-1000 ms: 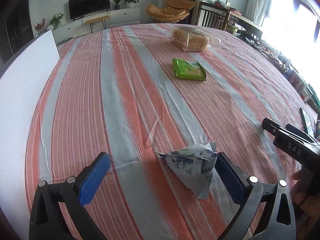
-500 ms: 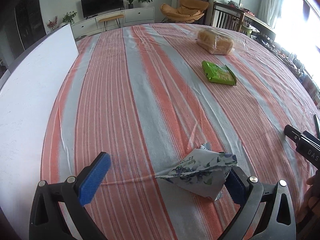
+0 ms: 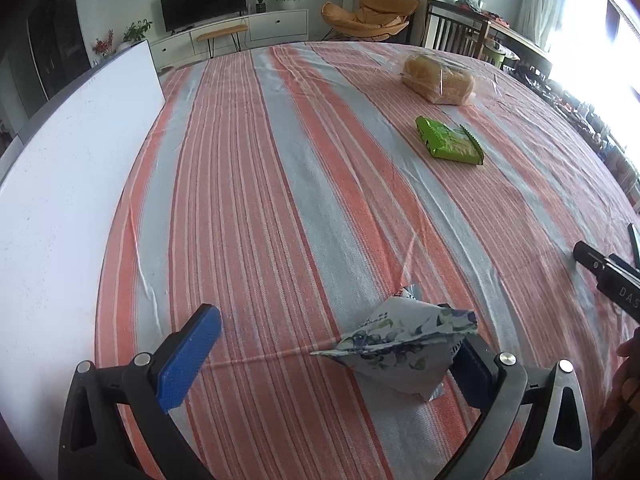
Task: Organize snacks
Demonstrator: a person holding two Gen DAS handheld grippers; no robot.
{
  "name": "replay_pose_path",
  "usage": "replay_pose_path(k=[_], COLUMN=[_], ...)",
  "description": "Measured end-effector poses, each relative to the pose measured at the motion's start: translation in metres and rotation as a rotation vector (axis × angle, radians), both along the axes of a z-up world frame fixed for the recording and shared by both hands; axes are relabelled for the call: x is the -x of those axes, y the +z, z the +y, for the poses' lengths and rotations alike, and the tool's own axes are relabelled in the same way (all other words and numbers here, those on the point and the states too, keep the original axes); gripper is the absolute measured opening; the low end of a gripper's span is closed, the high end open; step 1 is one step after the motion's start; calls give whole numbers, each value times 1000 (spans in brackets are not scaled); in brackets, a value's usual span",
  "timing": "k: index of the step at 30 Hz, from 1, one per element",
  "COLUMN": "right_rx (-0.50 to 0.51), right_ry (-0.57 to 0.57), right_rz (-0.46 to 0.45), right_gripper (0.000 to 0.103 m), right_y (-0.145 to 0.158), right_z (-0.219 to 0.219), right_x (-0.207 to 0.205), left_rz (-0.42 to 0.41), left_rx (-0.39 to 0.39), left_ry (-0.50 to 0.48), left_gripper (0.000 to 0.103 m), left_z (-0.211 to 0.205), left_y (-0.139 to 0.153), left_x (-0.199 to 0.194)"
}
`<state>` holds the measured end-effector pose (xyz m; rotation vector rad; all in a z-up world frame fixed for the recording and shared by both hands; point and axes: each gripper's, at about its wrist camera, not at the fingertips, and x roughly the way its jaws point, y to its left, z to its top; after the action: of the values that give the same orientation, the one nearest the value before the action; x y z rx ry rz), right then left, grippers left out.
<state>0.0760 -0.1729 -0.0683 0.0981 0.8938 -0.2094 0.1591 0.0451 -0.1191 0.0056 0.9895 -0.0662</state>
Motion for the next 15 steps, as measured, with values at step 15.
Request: replay_pose_path(k=[15], right_rx=[0], right_ry=[0], right_rz=[0], right_gripper=[87], right_y=[0], right_z=[0], right_x=[0], left_rz=[-46], left_rx=[-14], left_ry=[-3], left_gripper=[103], left_z=[1], left_y=[-1], left_x=[4])
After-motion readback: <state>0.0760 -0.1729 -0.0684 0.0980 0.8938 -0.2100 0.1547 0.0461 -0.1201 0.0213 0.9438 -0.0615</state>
